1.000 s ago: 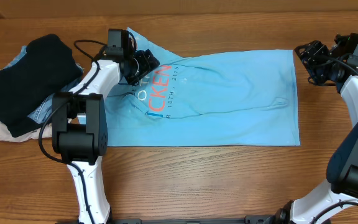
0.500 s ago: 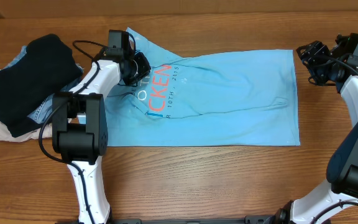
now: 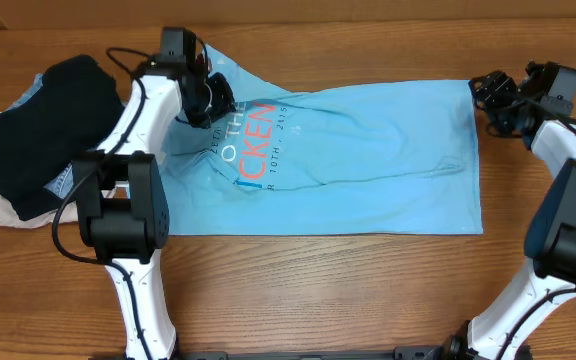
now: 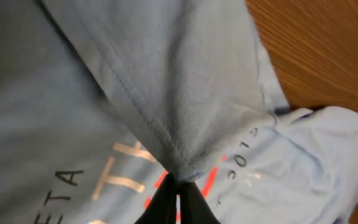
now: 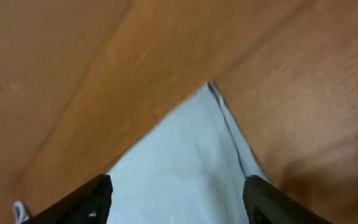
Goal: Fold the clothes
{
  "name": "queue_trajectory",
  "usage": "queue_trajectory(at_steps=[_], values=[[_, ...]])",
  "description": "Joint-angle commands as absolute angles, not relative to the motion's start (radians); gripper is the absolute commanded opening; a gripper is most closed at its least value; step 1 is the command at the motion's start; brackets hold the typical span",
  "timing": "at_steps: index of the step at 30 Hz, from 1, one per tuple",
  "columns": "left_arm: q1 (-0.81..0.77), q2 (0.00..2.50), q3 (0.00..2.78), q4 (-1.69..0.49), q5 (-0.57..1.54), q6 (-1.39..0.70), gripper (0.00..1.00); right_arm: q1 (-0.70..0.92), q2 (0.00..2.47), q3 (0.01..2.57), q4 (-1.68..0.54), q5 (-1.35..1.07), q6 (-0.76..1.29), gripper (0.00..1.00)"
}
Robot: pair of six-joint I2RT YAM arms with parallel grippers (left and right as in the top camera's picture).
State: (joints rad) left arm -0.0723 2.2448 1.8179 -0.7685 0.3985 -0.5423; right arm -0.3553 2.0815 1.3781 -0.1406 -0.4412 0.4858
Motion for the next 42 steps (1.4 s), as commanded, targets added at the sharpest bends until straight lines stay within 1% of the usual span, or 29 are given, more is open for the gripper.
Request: queue_trajectory(at_steps=[1, 3, 7, 8, 9, 10, 13, 15, 21, 22, 24, 25, 28, 31, 34, 38, 40, 41, 42], values=[[-0.087, 2.231, 1.884, -0.818, 0.416, -0.466, 0.04, -0.348, 2.122, 1.42, -0.057, -0.425, 0.445, 0.72], [-0.092, 2.212, 1.887, -0.842, 0.416, -0.466, 0.04, -0.342, 2.16, 1.421, -0.011, -0.408, 0.445, 0.68], [-0.093, 2.193, 1.888, -0.874, 0.416, -0.463, 0.04, -0.338, 2.246, 1.421, 0.067, -0.426, 0.45, 0.67], [-0.093, 2.193, 1.888, -0.879, 0.416, -0.464, 0.04, -0.335, 2.26, 1.421, 0.082, -0.427, 0.449, 0.67], [-0.093, 2.193, 1.888, -0.886, 0.415, -0.463, 0.04, -0.328, 2.279, 1.422, 0.102, -0.43, 0.449, 0.73], [-0.093, 2.193, 1.888, -0.89, 0.416, -0.46, 0.04, -0.322, 2.288, 1.422, 0.112, -0.434, 0.449, 0.74], [-0.094, 2.193, 1.888, -0.889, 0.416, -0.459, 0.04, -0.29, 2.312, 1.422, 0.13, -0.41, 0.444, 0.75], [-0.094, 2.193, 1.888, -0.889, 0.415, -0.458, 0.04, -0.273, 2.317, 1.422, 0.128, -0.4, 0.444, 0.73], [-0.094, 2.193, 1.888, -0.889, 0.416, -0.455, 0.04, -0.247, 2.317, 1.423, 0.058, -0.348, 0.445, 0.49], [-0.094, 2.193, 1.888, -0.889, 0.416, -0.451, 0.04, -0.255, 2.317, 1.423, 0.058, -0.355, 0.446, 0.43], [-0.094, 2.193, 1.888, -0.889, 0.416, -0.444, 0.04, -0.274, 2.317, 1.431, 0.057, -0.39, 0.445, 0.36], [-0.094, 2.193, 1.888, -0.889, 0.416, -0.443, 0.04, -0.283, 2.316, 1.436, 0.055, -0.414, 0.445, 0.3], [-0.094, 2.193, 1.888, -0.889, 0.416, -0.441, 0.04, -0.317, 2.308, 1.461, 0.056, -0.549, 0.42, 0.28], [-0.094, 2.193, 1.888, -0.89, 0.416, -0.438, 0.04, -0.357, 2.274, 1.47, 0.057, -0.731, 0.408, 0.2], [-0.094, 2.193, 1.888, -0.892, 0.419, -0.423, 0.04, -0.389, 2.225, 1.47, 0.018, -0.862, 0.416, 0.16], [-0.089, 2.193, 1.888, -0.911, 0.417, -0.413, 0.04, -0.409, 2.17, 1.47, -0.092, -0.911, 0.419, 0.13], [-0.084, 2.193, 1.888, -0.923, 0.418, -0.403, 0.04, -0.409, 2.165, 1.47, -0.104, -0.906, 0.419, 0.14], [-0.084, 2.193, 1.888, -0.925, 0.417, -0.398, 0.04, -0.409, 2.165, 1.47, -0.109, -0.868, 0.419, 0.32], [-0.084, 2.193, 1.888, -0.925, 0.418, -0.396, 0.04, -0.409, 2.165, 1.47, -0.115, -0.803, 0.42, 0.56]])
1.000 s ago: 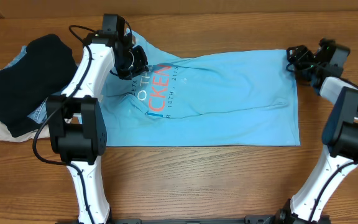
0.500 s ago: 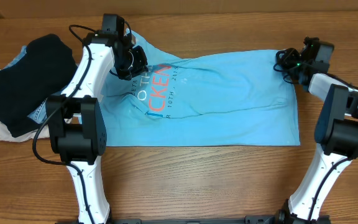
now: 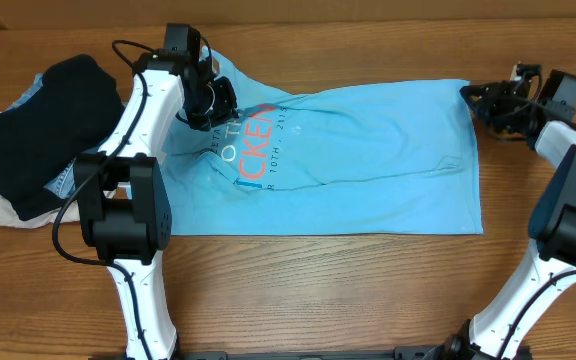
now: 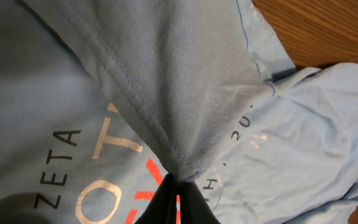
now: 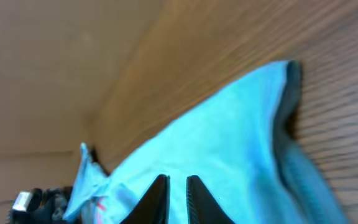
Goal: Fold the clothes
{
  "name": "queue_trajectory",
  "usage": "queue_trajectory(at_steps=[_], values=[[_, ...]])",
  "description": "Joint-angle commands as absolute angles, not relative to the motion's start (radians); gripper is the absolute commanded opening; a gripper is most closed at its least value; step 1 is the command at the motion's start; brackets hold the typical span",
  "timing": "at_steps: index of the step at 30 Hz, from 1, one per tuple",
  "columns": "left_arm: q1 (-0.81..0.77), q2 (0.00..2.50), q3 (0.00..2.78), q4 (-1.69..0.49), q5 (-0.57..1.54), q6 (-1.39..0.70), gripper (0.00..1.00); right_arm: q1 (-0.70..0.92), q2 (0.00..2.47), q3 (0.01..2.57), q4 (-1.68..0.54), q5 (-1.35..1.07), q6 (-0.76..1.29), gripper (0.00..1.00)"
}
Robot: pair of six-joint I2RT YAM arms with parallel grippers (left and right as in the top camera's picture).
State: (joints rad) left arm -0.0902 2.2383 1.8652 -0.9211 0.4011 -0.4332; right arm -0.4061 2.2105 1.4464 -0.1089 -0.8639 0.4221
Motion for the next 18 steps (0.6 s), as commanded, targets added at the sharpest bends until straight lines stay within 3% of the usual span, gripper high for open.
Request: queue_trajectory(at_steps=[1, 4, 9, 18], values=[[-0.084, 2.193, 1.888, -0.925, 0.418, -0.396, 0.04, -0.407, 2.165, 1.47, -0.114, -0.745, 0.419, 0.63], [-0.085, 2.193, 1.888, -0.924, 0.419, -0.395, 0.04, -0.392, 2.166, 1.47, -0.105, -0.545, 0.418, 0.68], [-0.085, 2.193, 1.888, -0.923, 0.418, -0.395, 0.04, -0.333, 2.184, 1.47, -0.054, -0.397, 0.384, 0.68], [-0.085, 2.193, 1.888, -0.924, 0.419, -0.396, 0.04, -0.276, 2.256, 1.47, -0.03, -0.269, 0.393, 0.58]])
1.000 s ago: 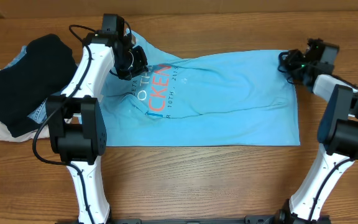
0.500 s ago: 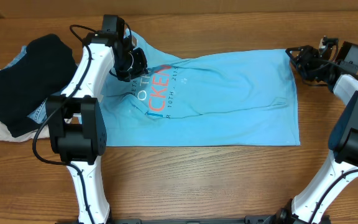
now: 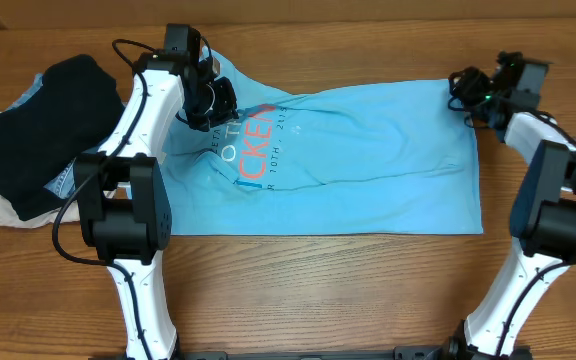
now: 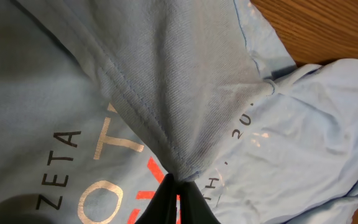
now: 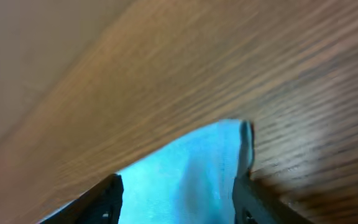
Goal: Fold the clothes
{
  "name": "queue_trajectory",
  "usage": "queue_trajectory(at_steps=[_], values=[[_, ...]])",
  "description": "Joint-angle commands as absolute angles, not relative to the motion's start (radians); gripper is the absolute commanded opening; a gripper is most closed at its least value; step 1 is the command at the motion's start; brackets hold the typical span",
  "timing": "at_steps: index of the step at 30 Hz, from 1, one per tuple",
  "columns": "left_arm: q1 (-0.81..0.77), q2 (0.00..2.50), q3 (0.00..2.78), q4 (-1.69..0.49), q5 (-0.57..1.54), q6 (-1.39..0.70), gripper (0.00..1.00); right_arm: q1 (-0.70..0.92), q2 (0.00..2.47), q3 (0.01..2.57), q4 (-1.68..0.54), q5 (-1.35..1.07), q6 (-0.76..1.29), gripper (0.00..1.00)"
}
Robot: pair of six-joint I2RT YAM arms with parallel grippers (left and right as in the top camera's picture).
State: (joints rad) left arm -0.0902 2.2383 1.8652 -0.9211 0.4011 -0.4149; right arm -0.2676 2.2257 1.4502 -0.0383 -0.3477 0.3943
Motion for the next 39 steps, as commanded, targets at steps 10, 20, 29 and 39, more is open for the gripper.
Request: queue_trajectory(at_steps=[10, 20, 29, 39], values=[[-0.085, 2.193, 1.888, -0.923, 0.419, -0.395, 0.04, -0.267, 2.258, 1.47, -0.013, -0.27, 0.393, 0.43], [-0.085, 2.193, 1.888, -0.923, 0.419, -0.396, 0.04, -0.258, 2.269, 1.47, -0.059, -0.231, 0.392, 0.35], [-0.086, 2.193, 1.888, -0.923, 0.42, -0.396, 0.04, -0.253, 2.269, 1.47, -0.099, -0.217, 0.392, 0.15], [-0.075, 2.193, 1.888, -0.94, 0.436, -0.369, 0.04, -0.304, 2.164, 1.47, -0.126, -0.434, 0.358, 0.04]])
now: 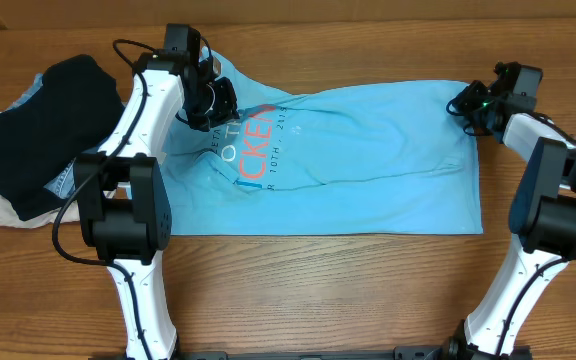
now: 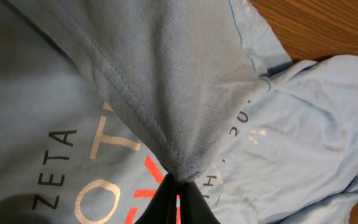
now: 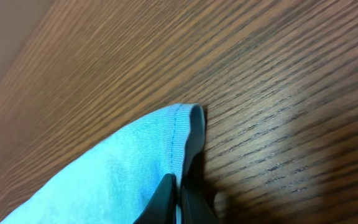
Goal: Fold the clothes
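Note:
A light blue T-shirt [image 1: 368,150] with printed lettering lies spread across the wooden table [image 1: 298,290]. My left gripper [image 1: 218,100] is shut on a bunched fold of the shirt [image 2: 185,149] near its far left end, above the lettering. My right gripper [image 1: 465,102] is shut on the shirt's far right hem corner [image 3: 182,124], pinching the stitched edge against the table.
A pile of dark and pale clothes [image 1: 38,130] lies at the table's left edge. Bare wood runs along the front of the table and beyond the shirt's right edge [image 1: 528,200].
My right gripper was open over the shirt's far right corner and is now shut on that hem corner. The left gripper still holds its fold in the same place.
The left gripper held a fold of the shirt at the far left throughout, shifting only slightly. The right gripper stood open beside the far right corner, then appeared shut near it, then open over it, and now pinches the hem corner.

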{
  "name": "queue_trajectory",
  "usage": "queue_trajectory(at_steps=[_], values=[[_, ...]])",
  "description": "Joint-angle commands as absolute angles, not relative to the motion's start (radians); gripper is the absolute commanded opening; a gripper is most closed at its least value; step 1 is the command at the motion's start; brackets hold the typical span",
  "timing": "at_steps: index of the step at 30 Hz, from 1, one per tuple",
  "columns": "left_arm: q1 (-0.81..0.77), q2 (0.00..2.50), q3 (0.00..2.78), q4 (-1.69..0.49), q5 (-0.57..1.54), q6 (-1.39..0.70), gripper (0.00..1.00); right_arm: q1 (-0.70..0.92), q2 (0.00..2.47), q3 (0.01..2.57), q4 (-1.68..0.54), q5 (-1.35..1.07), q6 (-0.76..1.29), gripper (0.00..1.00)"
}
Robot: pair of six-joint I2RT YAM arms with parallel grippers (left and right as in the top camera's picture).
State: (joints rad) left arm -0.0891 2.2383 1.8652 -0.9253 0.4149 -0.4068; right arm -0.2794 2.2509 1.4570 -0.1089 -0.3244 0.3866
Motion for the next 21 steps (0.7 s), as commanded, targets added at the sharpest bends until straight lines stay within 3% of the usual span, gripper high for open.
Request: queue_trajectory(at_steps=[1, 13, 21], values=[[-0.072, 2.192, 1.888, -0.947, 0.439, -0.369, 0.04, -0.308, 2.146, 1.47, -0.145, -0.436, 0.358, 0.04], [0.006, 2.152, 1.888, -1.152, 0.439, -0.227, 0.04, -0.366, 1.999, 1.47, -0.512, -0.392, 0.359, 0.04], [0.006, 2.152, 1.888, -1.214, 0.438, -0.184, 0.04, -0.366, 1.999, 1.47, -0.745, -0.223, 0.358, 0.04]])
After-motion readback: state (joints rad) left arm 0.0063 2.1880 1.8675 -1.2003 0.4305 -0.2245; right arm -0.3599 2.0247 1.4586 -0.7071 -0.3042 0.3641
